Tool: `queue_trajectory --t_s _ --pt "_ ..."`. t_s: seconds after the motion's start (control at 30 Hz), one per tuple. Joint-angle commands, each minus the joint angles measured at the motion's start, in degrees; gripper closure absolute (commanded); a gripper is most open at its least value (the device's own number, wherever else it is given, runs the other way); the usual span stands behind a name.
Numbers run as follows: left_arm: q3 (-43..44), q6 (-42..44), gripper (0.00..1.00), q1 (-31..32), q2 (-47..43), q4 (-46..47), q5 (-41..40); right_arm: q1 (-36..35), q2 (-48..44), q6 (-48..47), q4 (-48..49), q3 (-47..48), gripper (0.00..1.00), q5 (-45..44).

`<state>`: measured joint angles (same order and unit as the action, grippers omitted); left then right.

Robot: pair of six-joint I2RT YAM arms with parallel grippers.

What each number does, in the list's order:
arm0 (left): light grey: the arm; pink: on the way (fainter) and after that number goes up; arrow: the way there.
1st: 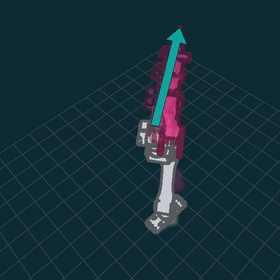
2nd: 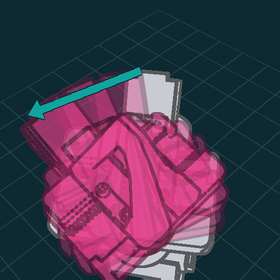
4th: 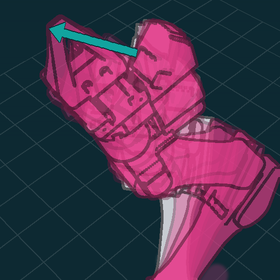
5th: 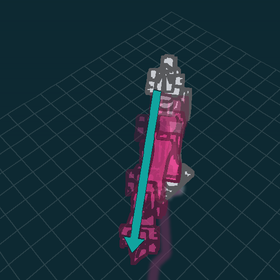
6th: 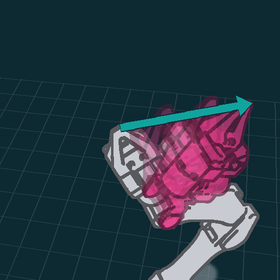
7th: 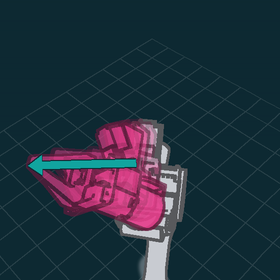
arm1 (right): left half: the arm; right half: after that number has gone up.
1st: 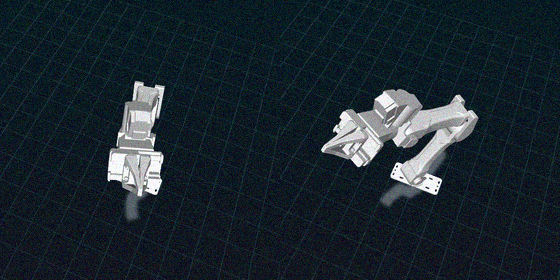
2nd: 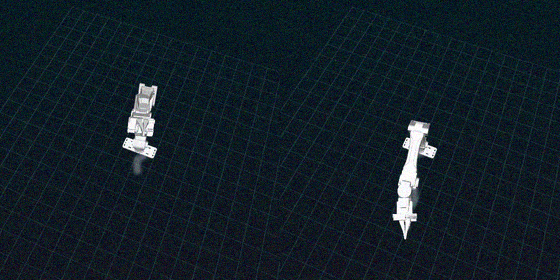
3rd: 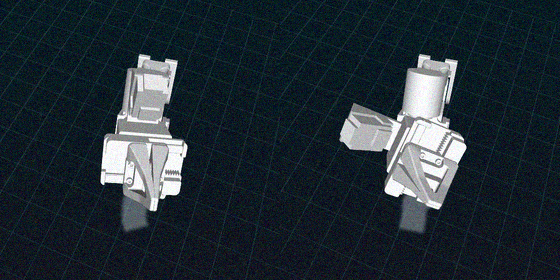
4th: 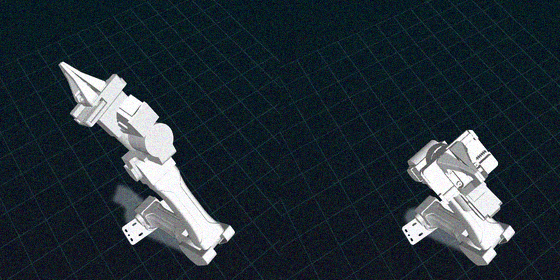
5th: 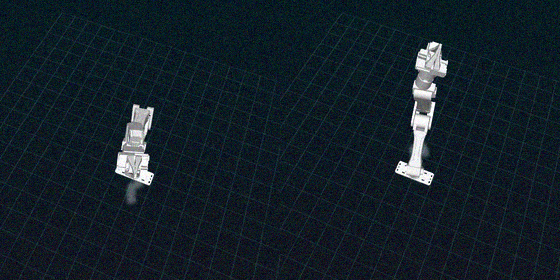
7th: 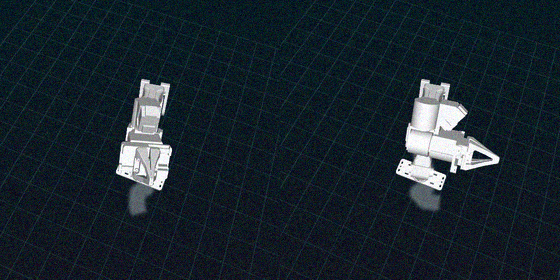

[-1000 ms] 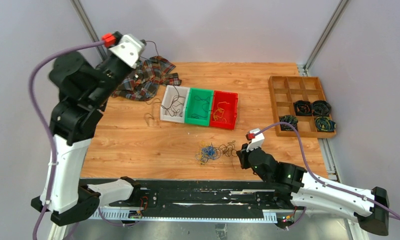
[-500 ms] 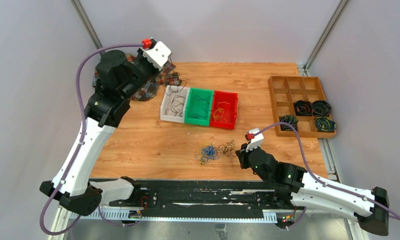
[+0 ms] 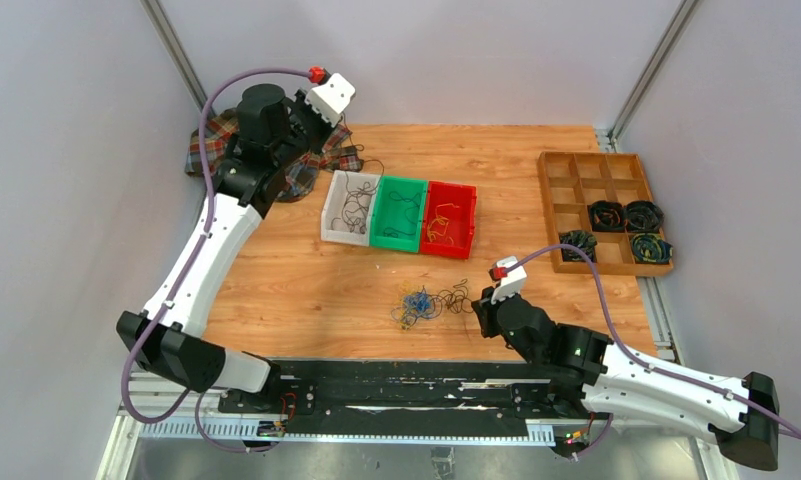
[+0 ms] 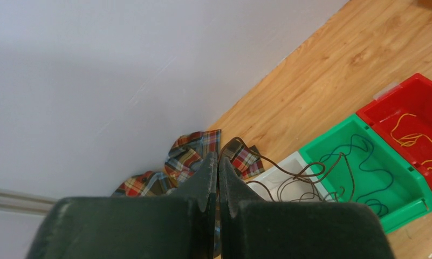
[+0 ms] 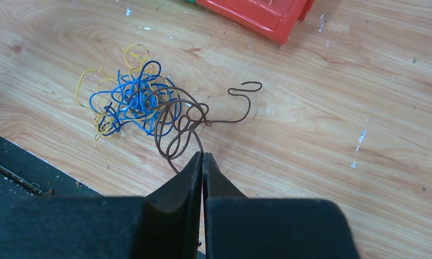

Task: Untangle the cables
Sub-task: Place the cable in the bin.

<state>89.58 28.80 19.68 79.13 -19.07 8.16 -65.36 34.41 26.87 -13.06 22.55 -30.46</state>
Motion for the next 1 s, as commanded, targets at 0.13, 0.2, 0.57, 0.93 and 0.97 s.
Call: queue_trajectory --t_s 0.13,0.2,0.57,0.93,0.97 --pt "0.79 -1.26 1.0 -2.01 2.95 4.22 4.18 -0.21 -0.23 -0.95 1.11 -0.04 0.99 -1.53" --pt "-0.11 -1.81 1.0 -2.02 3.5 4.96 4.22 -0.2 -0.22 -0.85 1.11 -0.05 1.0 -1.69" --pt "-10.99 1.25 1.0 -2.11 4.73 9.79 0.82 -0.2 -1.09 -0.34 0.4 -0.04 0.99 -1.52" --pt "-9.67 -2.53 1.0 -6.24 9.98 15.06 -9.85 -0.16 0.0 0.64 0.49 -0.31 0.99 -0.79" --pt "-9.82 -3.01 1.0 -6.57 9.95 15.09 -10.19 -0.2 0.22 0.65 0.56 -0.31 0.99 -0.75"
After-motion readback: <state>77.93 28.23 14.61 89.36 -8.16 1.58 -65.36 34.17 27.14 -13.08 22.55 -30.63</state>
